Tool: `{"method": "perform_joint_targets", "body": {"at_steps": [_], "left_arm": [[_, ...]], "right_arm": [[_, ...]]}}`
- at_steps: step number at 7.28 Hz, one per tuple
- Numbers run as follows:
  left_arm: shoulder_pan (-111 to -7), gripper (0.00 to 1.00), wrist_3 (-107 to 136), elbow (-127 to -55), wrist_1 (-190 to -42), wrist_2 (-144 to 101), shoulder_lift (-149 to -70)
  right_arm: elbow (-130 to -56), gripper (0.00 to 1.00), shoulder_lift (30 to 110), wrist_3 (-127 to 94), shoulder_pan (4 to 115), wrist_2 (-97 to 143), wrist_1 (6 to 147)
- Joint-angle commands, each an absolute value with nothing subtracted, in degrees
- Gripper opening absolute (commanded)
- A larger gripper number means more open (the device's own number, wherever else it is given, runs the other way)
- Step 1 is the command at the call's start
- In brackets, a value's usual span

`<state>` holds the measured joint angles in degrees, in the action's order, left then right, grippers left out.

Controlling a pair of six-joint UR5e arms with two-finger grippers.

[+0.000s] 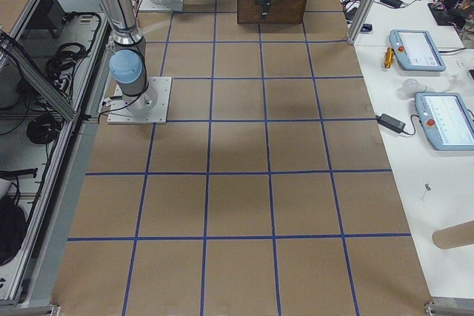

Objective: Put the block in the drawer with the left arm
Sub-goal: 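Lift the yellow cube with the left gripper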

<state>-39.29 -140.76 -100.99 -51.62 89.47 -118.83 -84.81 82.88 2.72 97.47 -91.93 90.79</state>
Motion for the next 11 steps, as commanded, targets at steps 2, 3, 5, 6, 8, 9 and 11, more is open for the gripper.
{"method": "perform_joint_targets", "body": {"at_steps": [2, 3, 5, 6, 8, 9, 11], "left_arm": [[-39.29, 0.05, -140.8, -100.99, -51.5, 89.39, -118.83], [-39.29, 0.05, -140.71, -100.99, -51.5, 89.47, -118.83], [-39.37, 0.05, -140.8, -100.99, -51.5, 89.38, -118.83], [-39.37, 0.05, -140.71, -100.99, -51.5, 89.38, -118.83], [-39.37, 0.04, -140.45, -100.29, -51.5, 89.38, -117.61], [-40.16, 0.0, -140.01, -99.85, -51.76, 89.38, -115.77], [-40.34, 0.0, -137.74, -99.41, -54.21, 87.03, -110.94]], "right_arm": [[-84.81, 1.0, 82.88, 2.72, 97.47, -91.93, 90.79], [-84.81, 1.0, 82.88, 2.72, 97.47, -91.93, 90.79], [-84.81, 1.0, 82.88, 2.72, 97.47, -91.93, 90.79], [-84.81, 1.0, 82.88, 2.64, 97.47, -91.93, 90.79], [-84.81, 1.0, 82.88, 2.72, 97.47, -91.93, 90.79], [-84.81, 1.0, 82.88, 2.72, 97.47, -91.93, 90.79], [-84.81, 1.0, 82.88, 2.64, 97.47, -91.93, 90.79]]}}
